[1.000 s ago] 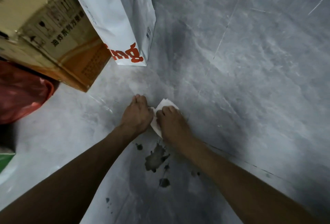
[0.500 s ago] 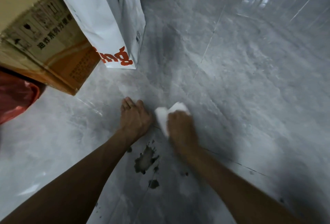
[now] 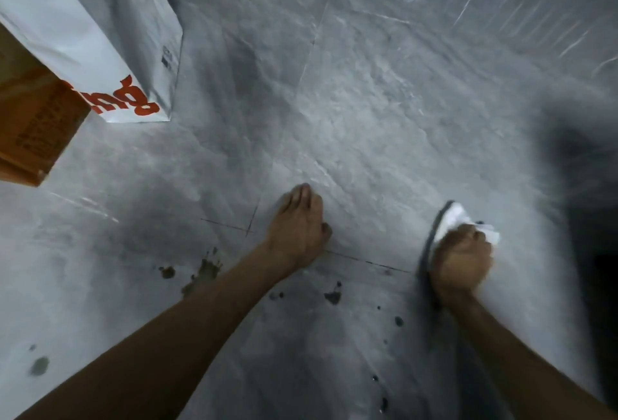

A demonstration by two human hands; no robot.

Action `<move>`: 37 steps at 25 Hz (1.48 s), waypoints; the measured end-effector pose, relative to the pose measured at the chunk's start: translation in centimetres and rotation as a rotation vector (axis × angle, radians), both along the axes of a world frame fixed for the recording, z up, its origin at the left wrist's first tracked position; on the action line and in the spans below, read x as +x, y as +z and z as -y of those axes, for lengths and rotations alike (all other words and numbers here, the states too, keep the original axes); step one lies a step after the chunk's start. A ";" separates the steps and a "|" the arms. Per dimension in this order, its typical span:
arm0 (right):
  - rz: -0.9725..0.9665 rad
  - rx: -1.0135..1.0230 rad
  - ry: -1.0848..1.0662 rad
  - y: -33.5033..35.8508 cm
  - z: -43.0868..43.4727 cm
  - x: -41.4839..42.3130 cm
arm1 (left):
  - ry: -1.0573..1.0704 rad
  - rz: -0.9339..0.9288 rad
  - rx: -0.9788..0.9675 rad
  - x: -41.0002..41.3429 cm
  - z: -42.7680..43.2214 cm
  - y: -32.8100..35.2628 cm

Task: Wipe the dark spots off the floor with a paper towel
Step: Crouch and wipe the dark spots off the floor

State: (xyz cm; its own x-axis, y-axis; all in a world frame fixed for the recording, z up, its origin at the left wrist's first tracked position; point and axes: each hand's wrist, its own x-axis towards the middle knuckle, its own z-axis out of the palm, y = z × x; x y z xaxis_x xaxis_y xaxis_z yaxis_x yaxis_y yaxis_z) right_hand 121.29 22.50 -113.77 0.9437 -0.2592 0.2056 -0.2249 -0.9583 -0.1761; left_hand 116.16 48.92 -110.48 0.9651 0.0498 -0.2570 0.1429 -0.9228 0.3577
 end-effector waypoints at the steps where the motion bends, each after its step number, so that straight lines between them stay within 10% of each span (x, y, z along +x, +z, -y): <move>1: 0.074 0.019 0.165 -0.3 -3.5 -1.7 | -0.027 -0.036 0.017 0.2 1.0 -0.2; 5: -0.090 -0.049 1.052 -0.2 -7.3 -3.5 | 0.019 -0.091 0.122 0.7 2.9 -0.5; 11: -0.060 -0.108 0.336 2.9 17.4 -1.4 | 0.095 -0.090 0.068 0.4 5.4 0.2; 15: -0.105 -0.032 -0.151 1.4 14.6 -7.7 | 0.034 -0.074 0.033 -0.3 8.0 0.4; 19: -0.084 0.056 0.366 0.1 -1.1 -10.3 | -0.036 -0.058 0.002 -0.4 9.7 0.5; 23: -0.070 -0.010 0.855 0.5 4.6 -9.0 | -0.096 -0.054 0.009 -1.6 8.5 0.2; 30: -0.031 0.058 -0.289 0.5 11.6 -8.9 | -0.108 -0.146 -0.144 -3.7 7.1 2.1; 37: -0.142 0.150 0.806 1.3 -20.7 -16.4 | 0.208 0.085 -0.128 -9.6 -4.2 5.5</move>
State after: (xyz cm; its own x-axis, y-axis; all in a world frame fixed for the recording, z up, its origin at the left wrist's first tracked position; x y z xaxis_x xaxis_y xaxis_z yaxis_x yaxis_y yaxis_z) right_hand 104.86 43.17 -112.47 0.8663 0.4918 0.0873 0.4903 -0.8038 -0.3369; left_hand 106.59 53.09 -105.03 0.9559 0.2221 -0.1923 0.2896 -0.8229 0.4888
